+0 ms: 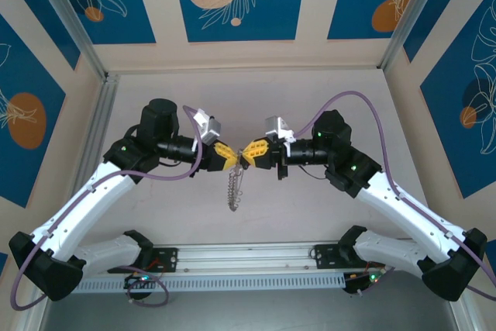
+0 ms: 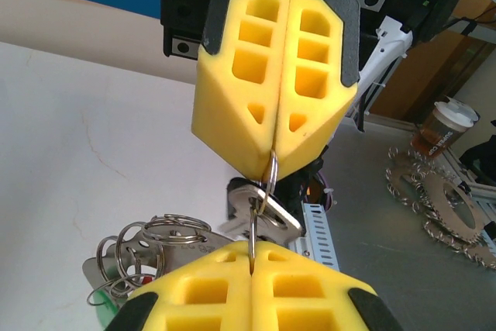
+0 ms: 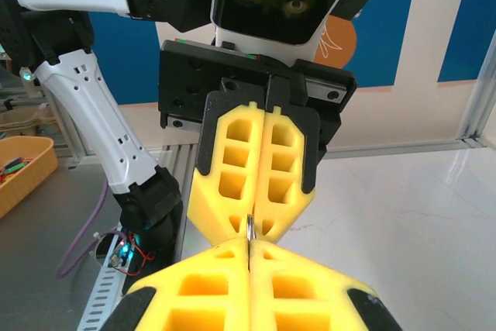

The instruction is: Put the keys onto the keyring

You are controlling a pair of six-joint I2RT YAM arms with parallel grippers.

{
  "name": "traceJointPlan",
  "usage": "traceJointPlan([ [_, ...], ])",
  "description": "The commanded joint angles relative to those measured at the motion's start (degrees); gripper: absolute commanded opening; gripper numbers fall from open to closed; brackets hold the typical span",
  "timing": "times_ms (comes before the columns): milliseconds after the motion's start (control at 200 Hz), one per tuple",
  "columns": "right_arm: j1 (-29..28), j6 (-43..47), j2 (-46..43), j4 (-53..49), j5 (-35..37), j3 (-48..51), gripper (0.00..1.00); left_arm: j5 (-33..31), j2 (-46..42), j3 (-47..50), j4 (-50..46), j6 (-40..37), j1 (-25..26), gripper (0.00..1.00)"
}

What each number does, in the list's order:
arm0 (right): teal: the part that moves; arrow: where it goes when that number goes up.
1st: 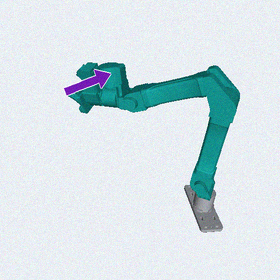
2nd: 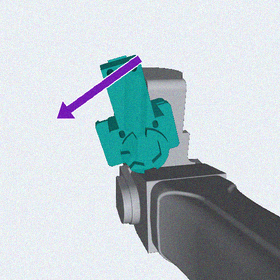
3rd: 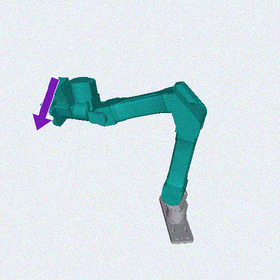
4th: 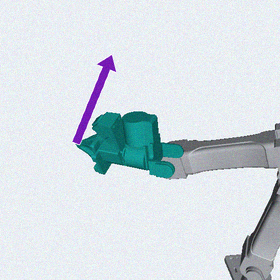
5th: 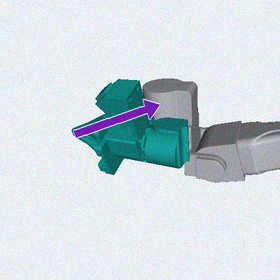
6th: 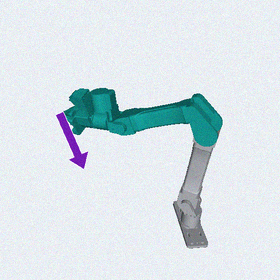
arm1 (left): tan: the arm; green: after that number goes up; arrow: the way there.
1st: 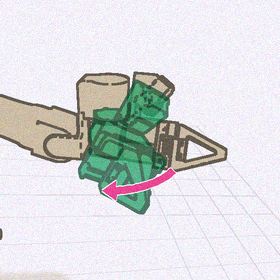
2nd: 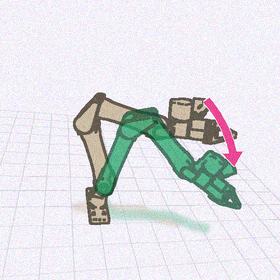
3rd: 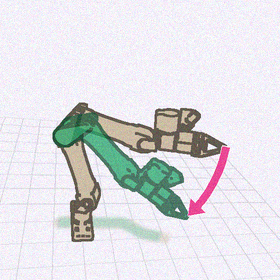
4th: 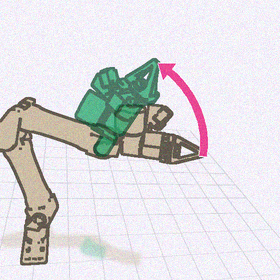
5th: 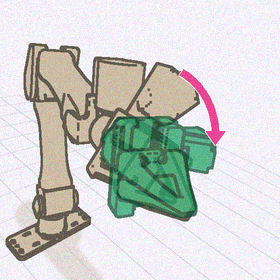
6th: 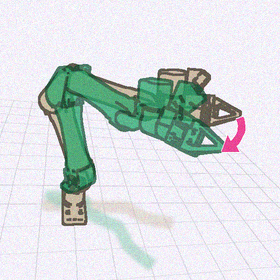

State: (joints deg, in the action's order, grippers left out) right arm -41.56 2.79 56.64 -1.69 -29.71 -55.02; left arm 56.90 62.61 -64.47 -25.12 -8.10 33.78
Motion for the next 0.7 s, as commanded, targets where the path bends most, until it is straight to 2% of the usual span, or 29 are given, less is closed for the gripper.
traceJointPlan([
  [0, 0.31, -0.74, -1.78, 2.73, 0.89, 1.1, 0.0, 1.28, -0.82, -2.02, 0.36, -1.13, 0.42, 0.0],
  [375, 0.2, -0.82, -0.04, 0.71, -2.35, 0.18, 0.0, 0.85, -1.4, -1.92, 0.49, -1.21, 0.44, 0.0],
  [690, 0.12, -0.43, -0.37, 0.23, -1.06, 1.31, 0.0, 1.27, -1.68, -1.89, 0.92, -0.87, 0.48, 0.0],
])
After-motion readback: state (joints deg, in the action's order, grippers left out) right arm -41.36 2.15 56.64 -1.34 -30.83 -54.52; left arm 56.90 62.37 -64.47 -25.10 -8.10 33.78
